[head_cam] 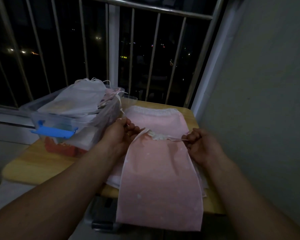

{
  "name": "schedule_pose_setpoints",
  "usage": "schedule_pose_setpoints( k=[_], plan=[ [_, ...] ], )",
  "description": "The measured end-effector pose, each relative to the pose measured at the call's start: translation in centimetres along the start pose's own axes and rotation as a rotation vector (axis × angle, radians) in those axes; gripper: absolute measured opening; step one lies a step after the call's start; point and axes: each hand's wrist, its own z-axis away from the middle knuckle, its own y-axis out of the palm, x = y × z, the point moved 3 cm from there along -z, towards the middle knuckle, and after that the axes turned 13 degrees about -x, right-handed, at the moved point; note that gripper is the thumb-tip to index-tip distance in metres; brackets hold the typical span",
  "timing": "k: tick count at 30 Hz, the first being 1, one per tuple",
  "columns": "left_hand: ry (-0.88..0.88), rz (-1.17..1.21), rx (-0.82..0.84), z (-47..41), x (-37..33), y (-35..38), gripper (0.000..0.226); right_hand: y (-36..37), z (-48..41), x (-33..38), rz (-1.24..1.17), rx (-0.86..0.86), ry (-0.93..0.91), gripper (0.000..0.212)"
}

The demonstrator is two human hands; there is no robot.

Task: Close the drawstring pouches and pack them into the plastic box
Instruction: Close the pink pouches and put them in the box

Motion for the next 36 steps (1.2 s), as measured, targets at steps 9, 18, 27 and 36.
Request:
schedule_pose_setpoints(
  k=[9,18,27,36],
  plan=[
    [0.142,-0.310,0.043,-0.5,-0.1,-0.1,0.031,0.6,0.1,-0.9,0.221,0.029,-0.055,0.044],
    [0.752,-1.178,0.388,3.7,-0.7,2.4,0.031,3.0,1.4,1.7,0.561,0.150,-0.501,0.028],
    [0.650,-1.193,0.453,3.6,1.3,3.1,0.033,5.3,2.1,-0.1,0.461,0.310,-0.460,0.024],
    [0.548,-0.953,0.308,2.4,2.1,2.9,0.031,3.1,3.2,-1.9,0.902,0.279,-0.468,0.018]
  ],
)
